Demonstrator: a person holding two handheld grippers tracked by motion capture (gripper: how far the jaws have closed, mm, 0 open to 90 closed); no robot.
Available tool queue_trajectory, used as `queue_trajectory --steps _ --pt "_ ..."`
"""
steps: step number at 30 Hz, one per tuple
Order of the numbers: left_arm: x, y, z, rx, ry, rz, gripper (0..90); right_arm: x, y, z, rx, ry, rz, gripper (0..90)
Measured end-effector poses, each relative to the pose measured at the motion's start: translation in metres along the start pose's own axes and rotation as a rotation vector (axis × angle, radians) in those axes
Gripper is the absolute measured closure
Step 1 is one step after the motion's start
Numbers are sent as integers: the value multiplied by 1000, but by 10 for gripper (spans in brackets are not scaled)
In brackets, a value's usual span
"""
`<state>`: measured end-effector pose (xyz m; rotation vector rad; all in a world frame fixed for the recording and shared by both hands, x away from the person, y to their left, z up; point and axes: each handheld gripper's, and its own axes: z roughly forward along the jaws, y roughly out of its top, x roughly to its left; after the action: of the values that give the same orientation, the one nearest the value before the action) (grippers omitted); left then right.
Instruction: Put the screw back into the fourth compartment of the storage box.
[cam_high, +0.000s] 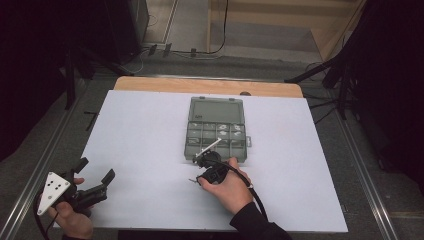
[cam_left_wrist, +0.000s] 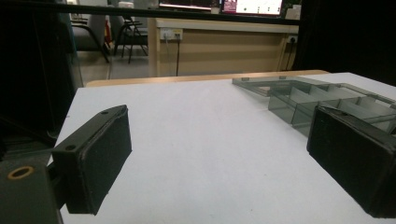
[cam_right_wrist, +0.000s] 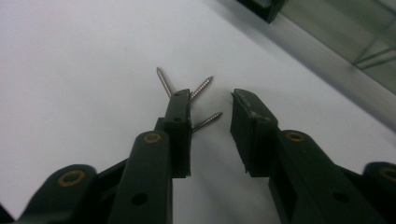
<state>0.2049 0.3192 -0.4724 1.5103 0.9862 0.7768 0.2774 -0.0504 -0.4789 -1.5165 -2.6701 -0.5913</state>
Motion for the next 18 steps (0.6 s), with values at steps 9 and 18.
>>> queue_trajectory --steps 9,18 --pt "0 0 0 -1 0 -3 65 14 -2 3 7 -122 -62 800" --pt "1 0 1 9 2 -5 65 8 -4 1 44 -104 -71 896"
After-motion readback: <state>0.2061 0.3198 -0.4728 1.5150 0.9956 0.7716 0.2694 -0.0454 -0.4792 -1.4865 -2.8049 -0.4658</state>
